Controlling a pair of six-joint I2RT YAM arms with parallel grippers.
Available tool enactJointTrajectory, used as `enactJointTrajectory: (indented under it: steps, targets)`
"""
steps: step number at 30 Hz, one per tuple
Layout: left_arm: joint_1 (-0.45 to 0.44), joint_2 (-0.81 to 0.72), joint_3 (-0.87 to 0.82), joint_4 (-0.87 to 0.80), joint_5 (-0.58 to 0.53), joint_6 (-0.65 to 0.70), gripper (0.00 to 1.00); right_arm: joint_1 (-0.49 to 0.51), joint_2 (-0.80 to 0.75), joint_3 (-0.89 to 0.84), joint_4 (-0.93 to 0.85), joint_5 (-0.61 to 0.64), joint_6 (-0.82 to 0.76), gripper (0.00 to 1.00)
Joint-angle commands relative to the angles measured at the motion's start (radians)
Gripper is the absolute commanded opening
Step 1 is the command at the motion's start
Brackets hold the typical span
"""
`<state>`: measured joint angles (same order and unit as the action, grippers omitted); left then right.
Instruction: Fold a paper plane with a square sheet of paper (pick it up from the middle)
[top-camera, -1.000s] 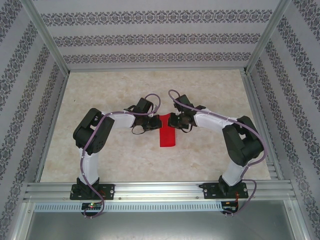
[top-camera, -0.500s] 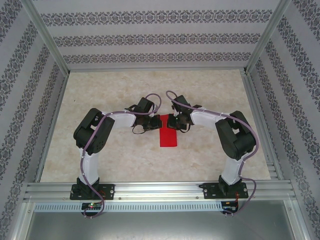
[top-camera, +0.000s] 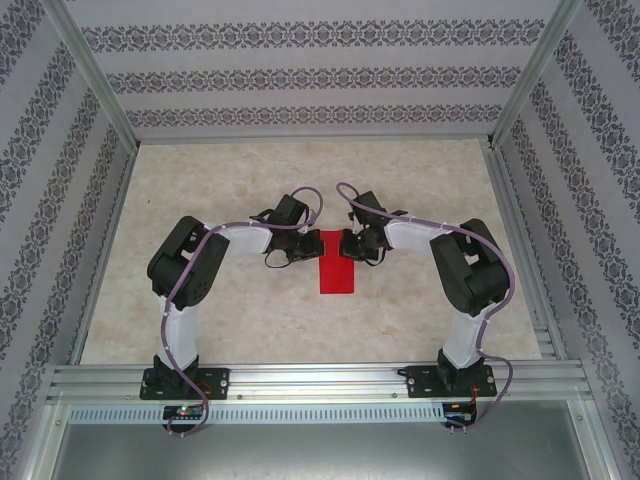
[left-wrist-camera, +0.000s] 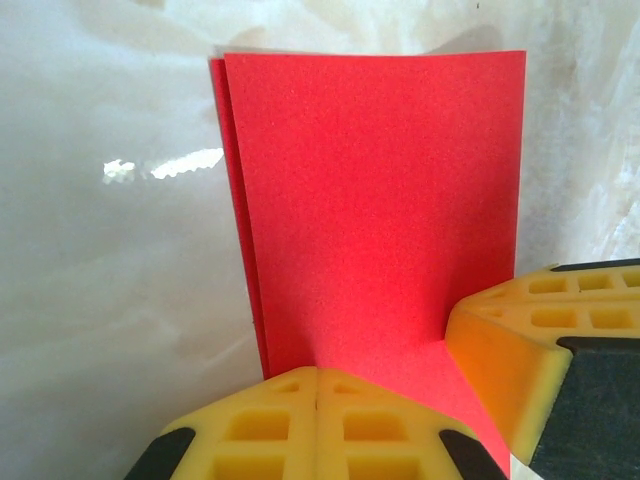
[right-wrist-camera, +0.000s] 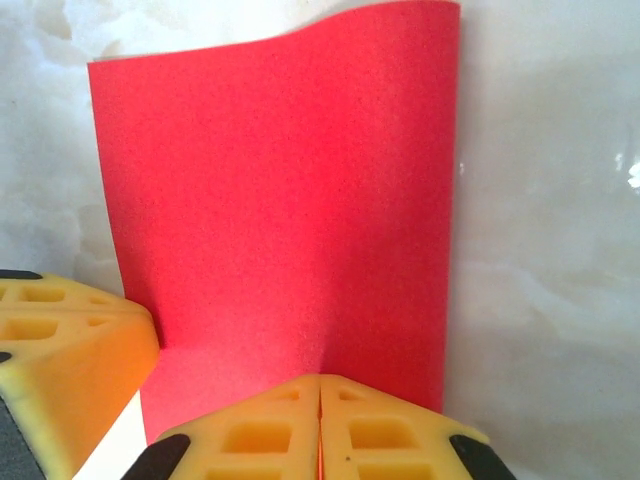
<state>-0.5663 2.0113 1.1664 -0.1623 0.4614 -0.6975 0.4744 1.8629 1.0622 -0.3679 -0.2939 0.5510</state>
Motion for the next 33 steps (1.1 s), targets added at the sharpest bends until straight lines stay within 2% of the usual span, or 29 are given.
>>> enactJointTrajectory:
  steps: [1,14,17,20,24,27,33]
  targets:
    - [-0.010,0.101,-0.047,-0.155,-0.160,-0.008,0.00,-0.030,0.016,-0.055,0.012,-0.013,-0.033,0.09]
    - [-0.009,0.116,-0.048,-0.157,-0.158,-0.010,0.00,-0.176,-0.078,-0.218,0.119,-0.111,-0.071,0.09]
    - [-0.009,0.115,-0.048,-0.156,-0.155,-0.008,0.00,-0.164,-0.124,-0.196,0.128,-0.113,-0.045,0.09]
    - [-0.012,0.115,-0.044,-0.158,-0.160,-0.009,0.00,-0.097,-0.146,-0.153,0.164,-0.110,-0.009,0.10]
    - [-0.013,0.113,-0.047,-0.167,-0.170,-0.006,0.00,-0.031,-0.072,-0.080,0.201,-0.116,0.029,0.09]
    - [-0.013,0.113,-0.048,-0.169,-0.171,-0.004,0.00,-0.020,-0.003,-0.050,0.225,-0.129,0.046,0.09]
    - [-0.014,0.113,-0.050,-0.173,-0.173,-0.002,0.00,-0.054,0.015,-0.071,0.257,-0.123,0.053,0.09]
